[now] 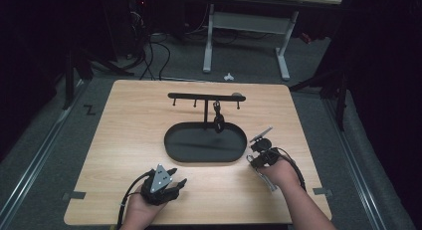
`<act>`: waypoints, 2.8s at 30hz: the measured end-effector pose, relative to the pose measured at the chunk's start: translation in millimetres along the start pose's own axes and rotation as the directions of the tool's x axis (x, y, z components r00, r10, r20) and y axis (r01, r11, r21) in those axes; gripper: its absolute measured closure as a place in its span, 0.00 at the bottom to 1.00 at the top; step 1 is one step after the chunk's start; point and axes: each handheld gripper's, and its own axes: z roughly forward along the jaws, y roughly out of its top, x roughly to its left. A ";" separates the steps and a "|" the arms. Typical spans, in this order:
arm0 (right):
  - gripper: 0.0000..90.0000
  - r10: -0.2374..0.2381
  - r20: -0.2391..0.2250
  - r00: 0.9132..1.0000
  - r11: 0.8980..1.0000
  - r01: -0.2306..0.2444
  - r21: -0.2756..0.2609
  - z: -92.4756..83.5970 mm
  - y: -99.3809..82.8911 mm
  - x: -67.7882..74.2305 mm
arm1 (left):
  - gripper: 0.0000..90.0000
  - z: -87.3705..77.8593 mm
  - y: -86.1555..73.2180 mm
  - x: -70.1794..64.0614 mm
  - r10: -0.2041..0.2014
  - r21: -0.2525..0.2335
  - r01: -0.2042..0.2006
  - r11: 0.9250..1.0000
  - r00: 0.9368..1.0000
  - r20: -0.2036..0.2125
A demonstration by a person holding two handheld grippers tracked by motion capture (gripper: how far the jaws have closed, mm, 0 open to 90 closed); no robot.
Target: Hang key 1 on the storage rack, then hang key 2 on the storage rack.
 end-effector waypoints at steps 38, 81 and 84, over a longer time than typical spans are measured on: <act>0.84 -0.030 -0.019 0.999 0.994 0.028 -0.110 -58.1 -12.2 -5.2 | 0.54 1.2 1.9 -3.9 0.009 0.007 -0.009 1.000 1.000 0.005; 0.84 -0.058 0.010 0.998 0.980 0.059 -0.192 -110.5 18.4 8.4 | 0.54 -0.6 1.6 -2.0 0.001 0.002 -0.001 1.000 1.000 0.004; 0.84 -0.058 0.011 0.998 0.979 0.059 -0.196 -114.0 19.3 8.3 | 0.54 -0.6 1.6 -1.9 0.000 0.001 0.000 1.000 1.000 0.003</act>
